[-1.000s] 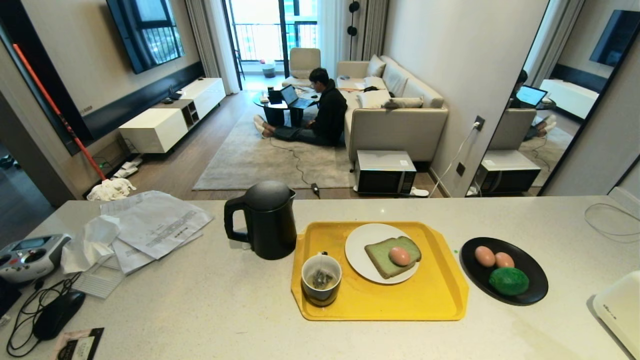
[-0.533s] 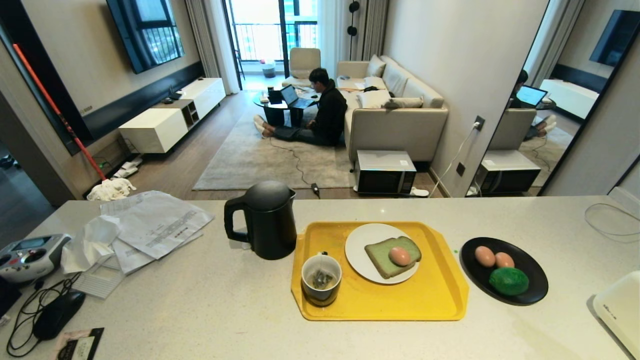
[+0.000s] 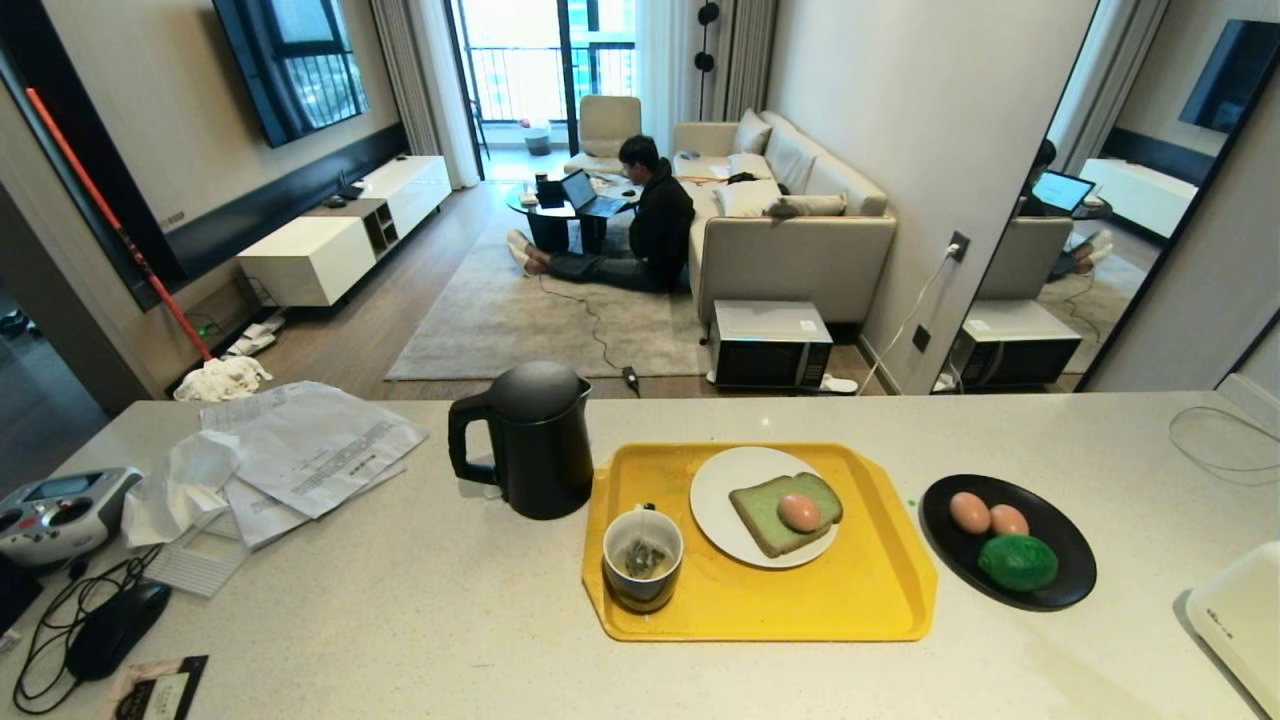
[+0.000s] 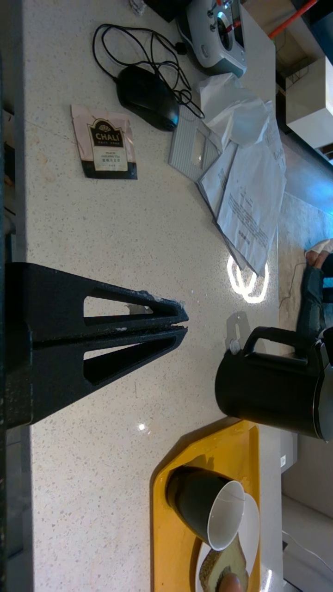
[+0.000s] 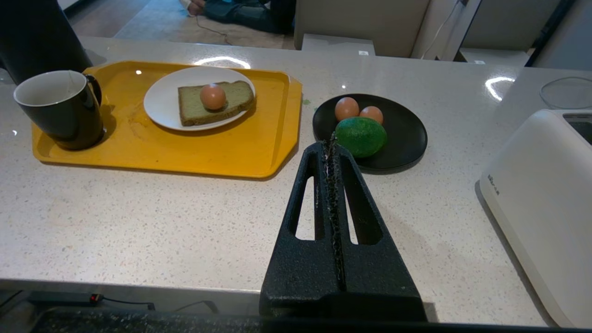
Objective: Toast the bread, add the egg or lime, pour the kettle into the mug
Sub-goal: Pick up the kettle
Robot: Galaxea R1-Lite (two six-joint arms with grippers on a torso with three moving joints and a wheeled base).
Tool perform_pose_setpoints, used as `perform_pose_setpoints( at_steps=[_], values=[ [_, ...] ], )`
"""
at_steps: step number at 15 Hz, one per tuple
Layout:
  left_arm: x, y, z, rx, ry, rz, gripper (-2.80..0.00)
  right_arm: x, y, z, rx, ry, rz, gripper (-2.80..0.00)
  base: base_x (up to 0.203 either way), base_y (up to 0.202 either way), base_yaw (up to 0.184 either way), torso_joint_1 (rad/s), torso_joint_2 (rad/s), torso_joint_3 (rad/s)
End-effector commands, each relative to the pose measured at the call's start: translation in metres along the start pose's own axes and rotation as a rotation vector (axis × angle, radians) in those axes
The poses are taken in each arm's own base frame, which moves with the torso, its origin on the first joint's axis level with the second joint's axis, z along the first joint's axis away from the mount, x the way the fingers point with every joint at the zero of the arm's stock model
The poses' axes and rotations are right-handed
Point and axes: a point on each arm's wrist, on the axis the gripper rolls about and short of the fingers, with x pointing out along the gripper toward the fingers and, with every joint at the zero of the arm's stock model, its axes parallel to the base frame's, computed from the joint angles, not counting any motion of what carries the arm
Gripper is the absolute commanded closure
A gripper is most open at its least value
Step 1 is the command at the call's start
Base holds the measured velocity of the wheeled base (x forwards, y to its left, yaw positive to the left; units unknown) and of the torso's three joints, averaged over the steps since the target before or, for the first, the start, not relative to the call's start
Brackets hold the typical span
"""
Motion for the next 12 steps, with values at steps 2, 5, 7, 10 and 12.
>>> perform_pose_setpoints(
  at_steps=[2, 5, 7, 10, 12],
  values=[
    [0.0001, 0.0, -0.0001, 0.001, 0.002, 0.001, 0.0, 0.0002, 0.0, -0.0003, 0.0, 0.003, 0.001, 0.0, 0.0, 0.0, 0.0, 0.0, 0.0, 0.0],
    [0.0001, 0.0, 0.0001, 0.0, 0.0, 0.001, 0.0, 0.0001, 0.0, 0.0001, 0.0, 0.001, 0.001, 0.0, 0.0, 0.0, 0.0, 0.0, 0.0, 0.0],
    [0.0001, 0.0, 0.0001, 0.002, 0.0, 0.001, 0.0, 0.0002, 0.0, -0.0003, 0.0, 0.003, 0.001, 0.0, 0.0, 0.0, 0.0, 0.0, 0.0, 0.0],
    [0.0001, 0.0, 0.0001, 0.0, 0.0, 0.001, 0.0, 0.0002, 0.0, -0.0003, 0.0, 0.003, 0.001, 0.0, 0.0, 0.0, 0.0, 0.0, 0.0, 0.0],
    [0.0001, 0.0, 0.0001, 0.0, 0.0, 0.001, 0.0, 0.0002, 0.0, -0.0003, 0.0, 0.003, 0.001, 0.0, 0.0, 0.0, 0.0, 0.0, 0.0, 0.0]
  ],
)
